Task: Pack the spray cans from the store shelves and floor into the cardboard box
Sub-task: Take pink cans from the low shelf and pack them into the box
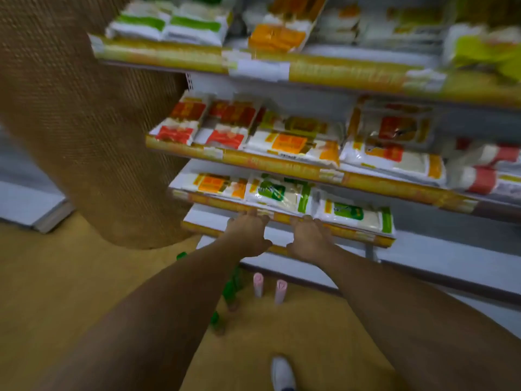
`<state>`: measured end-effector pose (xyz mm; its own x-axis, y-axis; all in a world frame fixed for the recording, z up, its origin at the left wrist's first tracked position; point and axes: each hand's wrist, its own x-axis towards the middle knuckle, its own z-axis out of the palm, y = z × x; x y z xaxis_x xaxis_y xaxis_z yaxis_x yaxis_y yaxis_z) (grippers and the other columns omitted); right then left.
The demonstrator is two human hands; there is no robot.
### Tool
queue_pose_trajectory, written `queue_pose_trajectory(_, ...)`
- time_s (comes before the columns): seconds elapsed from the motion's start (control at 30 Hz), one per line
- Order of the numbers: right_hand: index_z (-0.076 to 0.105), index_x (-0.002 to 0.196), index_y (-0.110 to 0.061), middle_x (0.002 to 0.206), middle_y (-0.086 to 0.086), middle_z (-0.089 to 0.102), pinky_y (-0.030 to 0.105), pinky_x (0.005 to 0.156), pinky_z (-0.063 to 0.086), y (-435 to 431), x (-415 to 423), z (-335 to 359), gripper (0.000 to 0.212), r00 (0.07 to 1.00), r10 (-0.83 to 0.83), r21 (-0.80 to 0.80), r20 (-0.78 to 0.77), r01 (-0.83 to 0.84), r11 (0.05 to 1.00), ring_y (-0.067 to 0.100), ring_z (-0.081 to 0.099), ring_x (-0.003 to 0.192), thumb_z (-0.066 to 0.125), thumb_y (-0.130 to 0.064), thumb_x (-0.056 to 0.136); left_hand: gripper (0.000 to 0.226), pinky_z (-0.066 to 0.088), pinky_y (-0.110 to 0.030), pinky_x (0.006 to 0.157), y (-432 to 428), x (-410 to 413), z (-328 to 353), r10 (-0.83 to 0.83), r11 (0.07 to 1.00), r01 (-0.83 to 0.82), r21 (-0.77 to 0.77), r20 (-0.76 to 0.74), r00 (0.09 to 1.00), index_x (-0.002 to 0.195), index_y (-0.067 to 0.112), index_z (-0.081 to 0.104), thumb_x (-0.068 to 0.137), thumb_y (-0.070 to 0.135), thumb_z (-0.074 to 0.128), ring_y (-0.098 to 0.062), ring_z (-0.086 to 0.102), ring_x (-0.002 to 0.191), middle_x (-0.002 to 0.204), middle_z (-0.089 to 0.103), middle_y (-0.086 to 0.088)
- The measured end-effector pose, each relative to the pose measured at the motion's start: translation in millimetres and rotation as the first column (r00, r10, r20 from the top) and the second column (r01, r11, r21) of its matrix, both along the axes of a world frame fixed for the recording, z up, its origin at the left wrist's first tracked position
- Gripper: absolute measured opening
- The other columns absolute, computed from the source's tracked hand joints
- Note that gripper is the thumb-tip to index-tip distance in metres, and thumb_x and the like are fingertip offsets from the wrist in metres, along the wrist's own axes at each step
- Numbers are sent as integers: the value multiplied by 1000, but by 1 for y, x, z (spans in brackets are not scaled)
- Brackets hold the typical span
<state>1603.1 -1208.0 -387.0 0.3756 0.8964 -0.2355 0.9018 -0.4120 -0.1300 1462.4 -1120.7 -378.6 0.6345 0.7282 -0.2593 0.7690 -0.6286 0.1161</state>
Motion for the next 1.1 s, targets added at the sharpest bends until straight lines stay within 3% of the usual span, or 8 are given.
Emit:
queue_pose_trajectory(0.13,41,146,-22,146,13,44,47,103,42,40,28,-68,64,997,-25,-66,-73,20,998,37,43,133,66,-35,90,70,41,-51,108,32,26,-65,69,994,-69,-80,-8,998,151,22,39,91,49,64,-35,37,139,152,38,-12)
queue_pose_trajectory(0.3,45,142,-19,140,16,49,49,104,44,64,48,-177,59,981,-28,-193,-192,-10,981,40,46,130,63,-40,90,70,41,-55,108,50,48,-168,157,966,-167,-200,-63,986,149,23,40,88,45,67,-38,35,140,153,34,-12)
queue_pose_trajectory(0.37,44,141,-16,139,19,47,49,103,42,65,56,-220,54,974,-40,-227,-222,-12,974,41,45,131,60,-33,93,68,41,-53,108,53,54,-209,182,956,-185,-225,-37,983,149,24,41,90,45,66,-38,35,140,154,34,-12)
queue_pose_trajectory(0.5,42,144,-19,144,16,45,51,104,43,64,62,-303,65,967,-66,-277,-248,-5,961,40,43,135,67,-24,84,72,39,-51,111,50,62,-288,236,929,-246,-276,-68,969,149,23,42,87,44,71,-37,35,141,155,35,-11)
queue_pose_trajectory(0.63,41,142,-21,143,15,42,49,100,41,72,55,-376,63,961,-79,-347,-267,-20,938,39,42,131,67,-25,84,76,39,-51,110,59,63,-365,244,907,-268,-325,-113,963,152,23,39,87,42,72,-36,33,143,158,32,-10)
queue_pose_trajectory(0.93,50,128,-16,135,17,49,49,95,45,105,71,-523,46,980,-36,-286,-197,-22,958,40,48,124,66,-24,86,78,43,-50,108,91,59,-513,271,886,-306,-347,-147,951,156,24,34,89,37,72,-38,34,142,157,32,-13)
queue_pose_trajectory(1.1,54,121,-18,135,18,47,46,94,43,111,77,-579,30,971,-96,-251,-218,39,967,40,48,120,59,-21,92,79,47,-51,104,100,61,-561,341,868,-362,-339,-123,932,154,24,35,88,36,75,-39,39,138,153,35,-14)
